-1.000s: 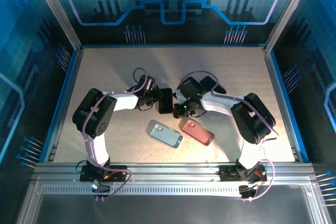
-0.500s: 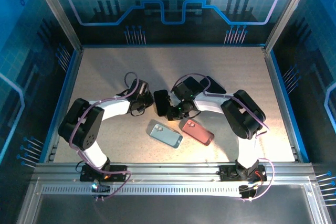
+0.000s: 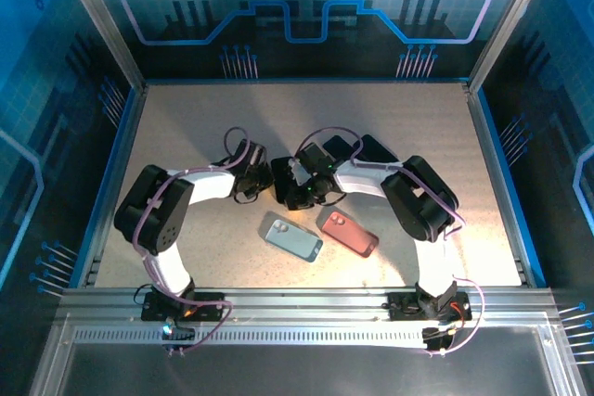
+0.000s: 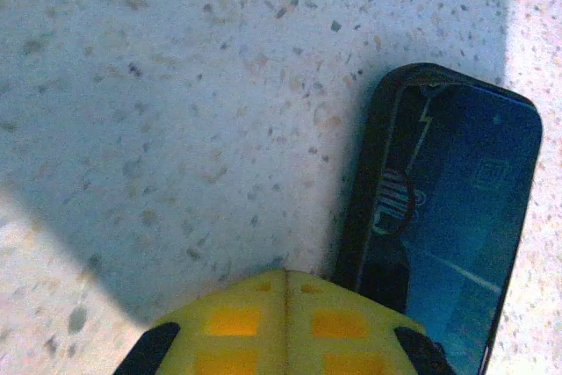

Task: Put the phone into the phone case

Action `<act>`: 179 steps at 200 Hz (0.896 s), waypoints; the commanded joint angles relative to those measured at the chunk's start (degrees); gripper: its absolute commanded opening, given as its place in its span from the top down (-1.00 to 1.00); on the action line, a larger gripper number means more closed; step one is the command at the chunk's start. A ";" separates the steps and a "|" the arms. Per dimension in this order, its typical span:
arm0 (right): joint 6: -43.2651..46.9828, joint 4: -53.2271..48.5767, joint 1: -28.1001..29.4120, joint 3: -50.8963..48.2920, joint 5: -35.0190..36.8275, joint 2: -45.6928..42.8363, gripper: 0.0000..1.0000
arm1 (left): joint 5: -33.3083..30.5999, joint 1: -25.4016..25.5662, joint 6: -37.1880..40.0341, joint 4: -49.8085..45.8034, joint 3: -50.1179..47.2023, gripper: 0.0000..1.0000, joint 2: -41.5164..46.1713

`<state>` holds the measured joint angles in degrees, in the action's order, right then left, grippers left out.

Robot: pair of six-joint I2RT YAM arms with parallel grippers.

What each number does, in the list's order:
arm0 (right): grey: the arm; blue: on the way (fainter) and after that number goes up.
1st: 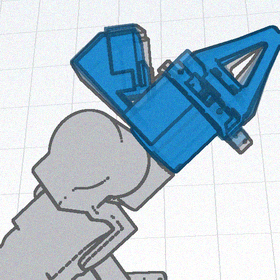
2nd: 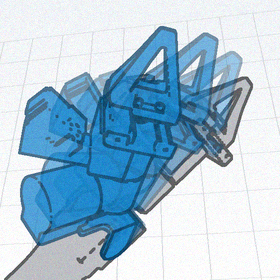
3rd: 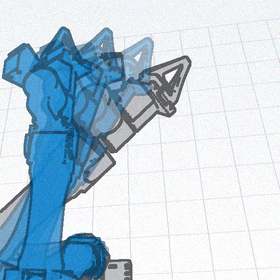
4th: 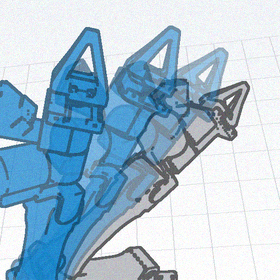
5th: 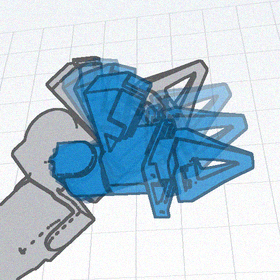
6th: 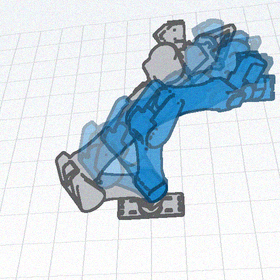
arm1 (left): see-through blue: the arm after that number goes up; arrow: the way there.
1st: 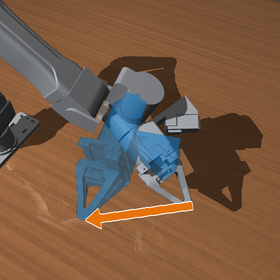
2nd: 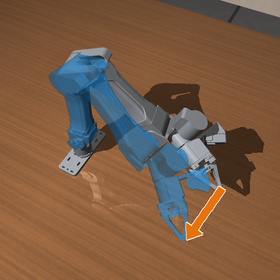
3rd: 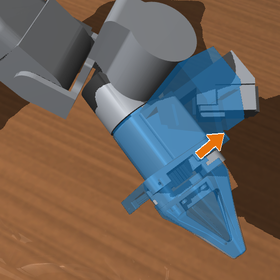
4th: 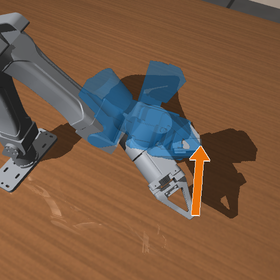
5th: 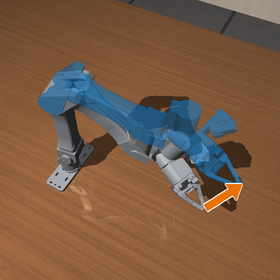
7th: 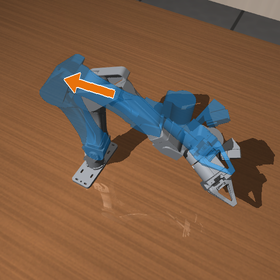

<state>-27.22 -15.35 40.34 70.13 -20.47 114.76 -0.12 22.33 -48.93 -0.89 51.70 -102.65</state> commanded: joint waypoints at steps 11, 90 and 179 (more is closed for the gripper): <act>-0.74 0.39 -0.61 3.02 -0.40 3.11 1.00 | 1.96 -0.01 1.43 0.12 4.65 1.00 -6.06; 0.40 -0.97 -5.57 11.75 1.46 8.38 1.00 | 2.84 -1.06 1.24 -1.21 16.43 1.00 -14.28; 2.21 -4.07 -9.22 23.39 0.52 16.21 1.00 | 3.86 -4.18 1.94 -4.50 27.87 1.00 -20.97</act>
<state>-26.39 -19.38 31.48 90.56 -20.56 127.92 5.87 19.35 -48.01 -18.68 76.84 -117.60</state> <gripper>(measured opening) 0.064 0.051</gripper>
